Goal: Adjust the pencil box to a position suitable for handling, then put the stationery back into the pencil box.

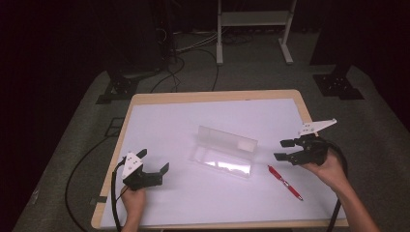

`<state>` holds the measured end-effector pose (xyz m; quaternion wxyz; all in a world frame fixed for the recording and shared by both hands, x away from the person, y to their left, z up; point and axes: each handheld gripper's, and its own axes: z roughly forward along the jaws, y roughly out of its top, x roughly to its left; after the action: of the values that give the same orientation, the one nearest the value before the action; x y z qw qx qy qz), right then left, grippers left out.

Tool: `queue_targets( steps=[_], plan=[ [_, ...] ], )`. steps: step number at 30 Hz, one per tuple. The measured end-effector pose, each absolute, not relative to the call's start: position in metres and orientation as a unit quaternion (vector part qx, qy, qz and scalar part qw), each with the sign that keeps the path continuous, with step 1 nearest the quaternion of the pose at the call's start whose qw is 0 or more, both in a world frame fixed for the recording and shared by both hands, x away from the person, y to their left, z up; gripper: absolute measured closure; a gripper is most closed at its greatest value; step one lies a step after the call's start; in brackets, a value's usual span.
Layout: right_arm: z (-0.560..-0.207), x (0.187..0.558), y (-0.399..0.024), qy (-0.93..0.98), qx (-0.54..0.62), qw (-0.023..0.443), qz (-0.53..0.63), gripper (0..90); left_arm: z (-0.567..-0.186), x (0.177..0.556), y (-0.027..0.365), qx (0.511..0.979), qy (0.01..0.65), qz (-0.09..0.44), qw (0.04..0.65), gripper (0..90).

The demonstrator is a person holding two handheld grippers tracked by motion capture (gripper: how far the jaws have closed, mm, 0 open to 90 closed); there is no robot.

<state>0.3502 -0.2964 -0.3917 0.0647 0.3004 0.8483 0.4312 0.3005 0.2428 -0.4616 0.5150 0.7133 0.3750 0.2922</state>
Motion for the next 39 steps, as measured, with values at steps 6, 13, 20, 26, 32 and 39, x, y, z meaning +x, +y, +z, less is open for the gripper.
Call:
queue_targets(
  steps=[6, 13, 20, 26, 32, 39],
  plan=[
    [-0.402, 0.340, -0.299, 0.845, 0.309, 0.061, 0.432, 33.4, -0.462, 0.301, 0.243, 0.713, 0.374, 0.292, 0.516, 0.0],
    [-0.413, 0.329, -0.299, 0.843, 0.313, 0.059, 0.434, 33.3, -0.462, 0.301, 0.243, 0.713, 0.374, 0.291, 0.516, 0.0],
    [-0.423, 0.316, -0.299, 0.844, 0.316, 0.066, 0.429, 33.4, -0.462, 0.301, 0.243, 0.713, 0.373, 0.292, 0.516, 0.0],
    [-0.433, 0.309, -0.302, 0.843, 0.329, 0.073, 0.419, 34.1, -0.462, 0.301, 0.243, 0.713, 0.374, 0.291, 0.517, 0.0],
    [-0.448, 0.297, -0.302, 0.844, 0.344, 0.079, 0.403, 36.3, -0.462, 0.301, 0.243, 0.713, 0.375, 0.293, 0.516, 0.0],
    [-0.460, 0.290, -0.303, 0.842, 0.363, 0.096, 0.387, 45.9, -0.462, 0.301, 0.244, 0.712, 0.376, 0.291, 0.517, 0.0]
  ],
)
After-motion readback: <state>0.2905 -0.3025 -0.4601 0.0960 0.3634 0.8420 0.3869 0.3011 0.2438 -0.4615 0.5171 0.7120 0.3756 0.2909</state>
